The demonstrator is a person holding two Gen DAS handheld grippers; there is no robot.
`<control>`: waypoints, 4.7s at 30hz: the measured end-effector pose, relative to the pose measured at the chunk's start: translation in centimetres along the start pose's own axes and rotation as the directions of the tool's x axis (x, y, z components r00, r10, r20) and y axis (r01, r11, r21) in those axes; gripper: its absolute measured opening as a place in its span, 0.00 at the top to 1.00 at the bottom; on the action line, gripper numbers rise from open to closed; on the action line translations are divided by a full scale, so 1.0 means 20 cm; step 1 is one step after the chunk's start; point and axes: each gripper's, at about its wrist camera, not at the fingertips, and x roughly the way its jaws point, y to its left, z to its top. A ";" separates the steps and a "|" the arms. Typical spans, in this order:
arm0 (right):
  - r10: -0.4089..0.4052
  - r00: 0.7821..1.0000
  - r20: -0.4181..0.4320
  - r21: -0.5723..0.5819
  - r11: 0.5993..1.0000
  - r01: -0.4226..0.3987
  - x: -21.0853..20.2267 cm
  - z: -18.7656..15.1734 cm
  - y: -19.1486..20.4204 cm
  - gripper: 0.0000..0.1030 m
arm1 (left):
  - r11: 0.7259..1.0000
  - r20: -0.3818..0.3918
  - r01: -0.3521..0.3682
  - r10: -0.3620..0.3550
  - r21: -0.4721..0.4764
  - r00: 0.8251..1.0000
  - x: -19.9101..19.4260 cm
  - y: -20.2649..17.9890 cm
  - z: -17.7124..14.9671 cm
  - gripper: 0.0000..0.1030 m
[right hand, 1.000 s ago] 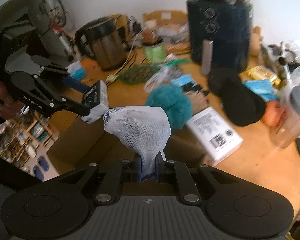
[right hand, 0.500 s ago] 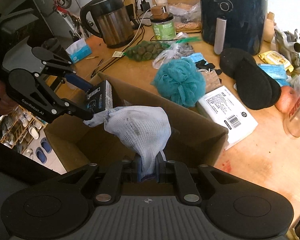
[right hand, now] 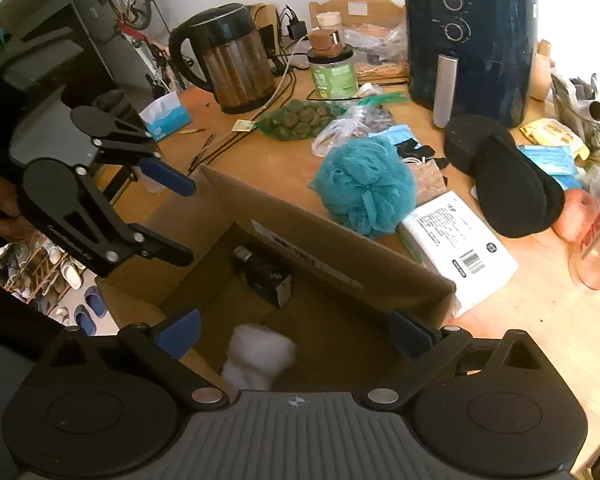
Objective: Organize soft objects
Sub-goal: 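Reach the left gripper to the blue mesh loofah and grasp it, then lift the loofah with the left gripper while the right gripper grasps the white printed box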
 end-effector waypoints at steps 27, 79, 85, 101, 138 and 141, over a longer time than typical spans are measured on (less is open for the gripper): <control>-0.271 0.943 0.192 0.256 0.942 0.218 -0.13 0.10 -0.18 0.00 | 0.959 0.148 -0.161 0.199 -0.234 0.969 -0.06 0.18 0.19 0.28; -0.377 0.915 0.145 0.491 0.830 0.264 -0.27 -0.12 -0.26 0.00 | 0.994 -0.118 -0.076 0.084 0.072 0.989 0.62 0.28 0.69 0.28; -0.393 0.909 0.139 0.517 0.812 0.271 -0.29 -0.16 -0.27 0.00 | 0.995 -0.161 -0.083 0.092 0.060 0.983 0.71 0.30 0.70 0.28; -0.387 0.912 0.137 0.525 0.809 0.265 -0.30 -0.18 -0.27 0.00 | 0.997 -0.152 -0.073 0.071 -0.006 0.986 0.71 0.35 0.70 0.75; -0.288 0.954 0.079 0.330 0.911 0.248 -0.13 0.06 -0.41 0.00 | 0.981 0.204 -0.035 0.075 -0.192 0.976 0.05 0.37 0.55 0.84; -0.278 0.958 0.067 0.298 0.922 0.247 -0.10 0.10 -0.43 0.00 | 0.978 0.224 -0.038 0.085 -0.207 0.971 -0.01 0.37 0.52 0.84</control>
